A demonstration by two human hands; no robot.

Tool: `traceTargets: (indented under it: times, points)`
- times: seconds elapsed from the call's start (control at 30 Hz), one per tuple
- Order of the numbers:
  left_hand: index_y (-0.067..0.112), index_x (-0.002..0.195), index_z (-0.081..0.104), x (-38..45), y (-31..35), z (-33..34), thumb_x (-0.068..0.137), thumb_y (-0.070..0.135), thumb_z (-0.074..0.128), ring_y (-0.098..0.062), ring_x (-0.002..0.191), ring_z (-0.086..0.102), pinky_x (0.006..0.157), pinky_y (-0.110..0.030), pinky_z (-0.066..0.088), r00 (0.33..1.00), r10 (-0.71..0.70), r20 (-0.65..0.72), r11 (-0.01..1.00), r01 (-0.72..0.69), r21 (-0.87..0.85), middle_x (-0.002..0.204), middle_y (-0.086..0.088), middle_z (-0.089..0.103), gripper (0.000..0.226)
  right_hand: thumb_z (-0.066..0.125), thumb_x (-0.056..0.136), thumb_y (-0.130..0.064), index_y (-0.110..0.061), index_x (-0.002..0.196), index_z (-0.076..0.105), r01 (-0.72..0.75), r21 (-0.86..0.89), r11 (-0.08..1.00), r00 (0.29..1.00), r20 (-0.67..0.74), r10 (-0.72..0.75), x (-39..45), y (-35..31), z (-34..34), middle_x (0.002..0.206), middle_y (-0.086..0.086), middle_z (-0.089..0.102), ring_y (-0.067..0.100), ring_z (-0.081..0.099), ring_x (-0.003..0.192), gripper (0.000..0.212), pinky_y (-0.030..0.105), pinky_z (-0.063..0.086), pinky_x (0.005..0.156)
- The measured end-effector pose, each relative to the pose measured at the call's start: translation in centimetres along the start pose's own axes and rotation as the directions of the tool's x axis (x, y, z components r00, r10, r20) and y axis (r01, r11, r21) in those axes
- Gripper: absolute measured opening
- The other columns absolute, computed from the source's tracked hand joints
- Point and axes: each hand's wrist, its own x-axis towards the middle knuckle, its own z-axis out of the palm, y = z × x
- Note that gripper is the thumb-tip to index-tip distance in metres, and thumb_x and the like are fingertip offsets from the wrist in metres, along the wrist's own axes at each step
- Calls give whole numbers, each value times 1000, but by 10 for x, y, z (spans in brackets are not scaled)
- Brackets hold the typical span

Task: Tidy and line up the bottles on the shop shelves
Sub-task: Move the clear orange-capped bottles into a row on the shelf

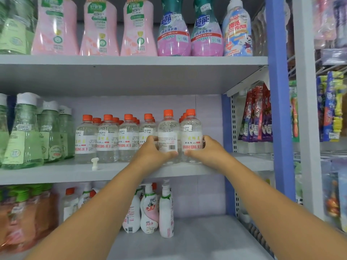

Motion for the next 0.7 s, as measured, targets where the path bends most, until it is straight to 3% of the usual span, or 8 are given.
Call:
traceTargets:
  times: [0.07, 0.13, 0.23, 0.37, 0.47, 0.57, 0.63, 0.7]
  points:
    - [33, 135, 41, -2, 2, 4, 66, 68, 85, -11, 104, 66, 93, -42, 56, 999, 5, -48, 998, -2, 69, 115, 16, 65, 88, 83, 80, -36, -39, 94, 53, 9, 14, 1000, 1000, 9, -9, 1, 0, 0, 97, -17, 66, 0, 63, 87, 33, 20, 46, 62]
    - [37, 130, 43, -2, 2, 4, 68, 71, 80, -6, 99, 64, 81, -34, 54, 999, 15, -37, 996, -11, 93, 108, 23, 62, 79, 82, 80, -35, -39, 96, 53, 2, 36, 999, 1000, 17, -2, 1, 1, -1, 99, -17, 67, 1, 64, 89, 33, 20, 47, 64]
    - [36, 139, 45, -1, 1, -1, 79, 55, 76, 4, 91, 58, 69, -24, 45, 1000, 11, 18, 998, -12, 68, 100, 29, 57, 70, 82, 81, -34, -38, 100, 53, -8, 48, 999, 1000, 24, 7, 1, 3, -3, 102, -19, 66, 0, 63, 91, 34, 20, 46, 66]
    - [34, 140, 37, -1, 0, 1, 67, 65, 85, -5, 100, 64, 93, -39, 55, 1000, 7, -15, 998, -6, 59, 111, 21, 63, 94, 80, 85, -31, -40, 96, 54, -8, 63, 998, 999, 53, 4, 1, 4, -7, 100, -21, 65, -3, 63, 89, 29, 18, 45, 64]
    - [35, 138, 39, -2, 2, 2, 66, 75, 78, -4, 100, 62, 86, -35, 53, 1000, 3, -16, 997, -2, 76, 110, 23, 60, 91, 79, 85, -31, -37, 111, 53, 0, 96, 995, 998, 57, -5, 0, 4, -7, 105, -20, 64, -2, 62, 92, 37, 18, 46, 65]
    - [34, 139, 49, 0, 2, -2, 82, 57, 71, 5, 94, 58, 72, -24, 46, 999, 6, 41, 998, -9, 69, 105, 28, 61, 65, 82, 82, -37, -34, 120, 51, 3, 79, 997, 999, 42, -7, -1, 3, -5, 107, -20, 63, -2, 60, 95, 49, 20, 45, 68]
    - [34, 136, 49, 0, 1, -2, 79, 56, 79, -2, 99, 64, 84, -30, 54, 1000, -8, 26, 999, 7, 44, 112, 21, 66, 68, 83, 81, -38, -33, 118, 52, -3, 36, 999, 999, 39, 2, -1, 3, -4, 106, -20, 63, -1, 60, 95, 49, 21, 46, 70]
    - [34, 130, 48, -1, 1, 2, 68, 69, 83, -10, 104, 67, 92, -40, 56, 999, -19, -34, 996, 22, 89, 115, 18, 67, 80, 84, 79, -40, -31, 119, 53, -11, 5, 1000, 1000, 14, 11, 0, 3, -3, 107, -18, 64, 2, 62, 97, 51, 26, 50, 76]
